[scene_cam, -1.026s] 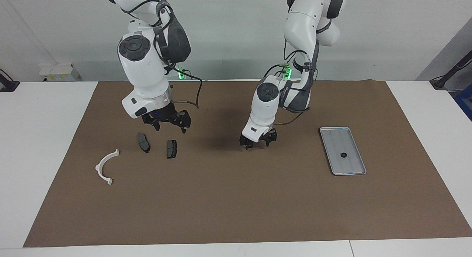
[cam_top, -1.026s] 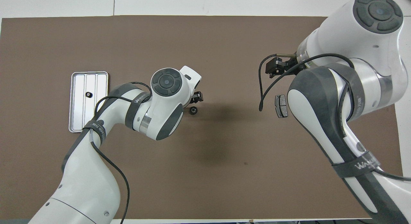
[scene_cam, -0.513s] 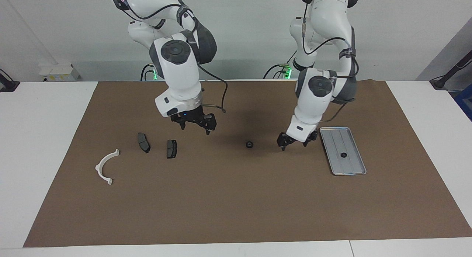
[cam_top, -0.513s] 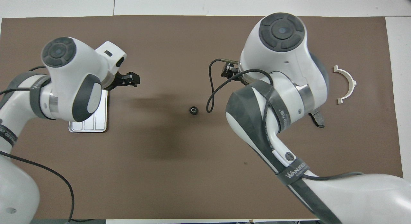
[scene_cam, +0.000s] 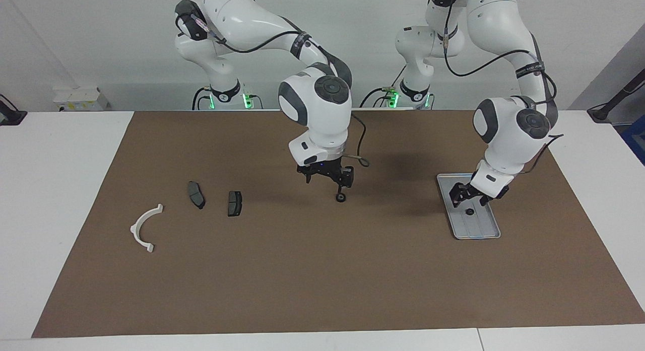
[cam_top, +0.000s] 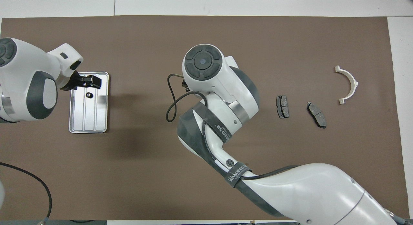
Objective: Place bearing gear from tray to pile
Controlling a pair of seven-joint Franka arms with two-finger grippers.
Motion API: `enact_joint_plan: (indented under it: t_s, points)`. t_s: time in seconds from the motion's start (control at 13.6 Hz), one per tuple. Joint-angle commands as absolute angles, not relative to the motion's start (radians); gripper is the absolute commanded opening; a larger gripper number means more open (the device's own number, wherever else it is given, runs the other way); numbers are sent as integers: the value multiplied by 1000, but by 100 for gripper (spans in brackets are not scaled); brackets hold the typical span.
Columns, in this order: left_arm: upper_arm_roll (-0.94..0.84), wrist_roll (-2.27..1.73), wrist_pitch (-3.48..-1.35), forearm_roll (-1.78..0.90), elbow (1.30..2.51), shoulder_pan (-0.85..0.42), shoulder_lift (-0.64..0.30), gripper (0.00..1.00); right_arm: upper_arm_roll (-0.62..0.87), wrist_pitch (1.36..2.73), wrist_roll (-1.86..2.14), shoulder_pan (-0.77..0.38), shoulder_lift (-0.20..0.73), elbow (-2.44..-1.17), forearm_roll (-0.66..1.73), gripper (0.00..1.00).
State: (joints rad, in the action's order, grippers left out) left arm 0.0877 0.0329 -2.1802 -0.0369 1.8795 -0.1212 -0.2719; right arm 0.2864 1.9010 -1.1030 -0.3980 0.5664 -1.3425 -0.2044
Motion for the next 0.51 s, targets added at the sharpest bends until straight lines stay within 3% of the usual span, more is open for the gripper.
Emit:
enact_joint_plan:
  t_s: [0.0, 0.44]
  points:
    - [77, 75, -2275, -34, 1965, -91, -259, 80, 291, 1934, -1202, -429, 638, -1289, -274, 100]
    - [78, 69, -2344, -34, 1994, -91, -287, 72, 293, 1971, -1256, -434, 710, -1285, -285, 100]
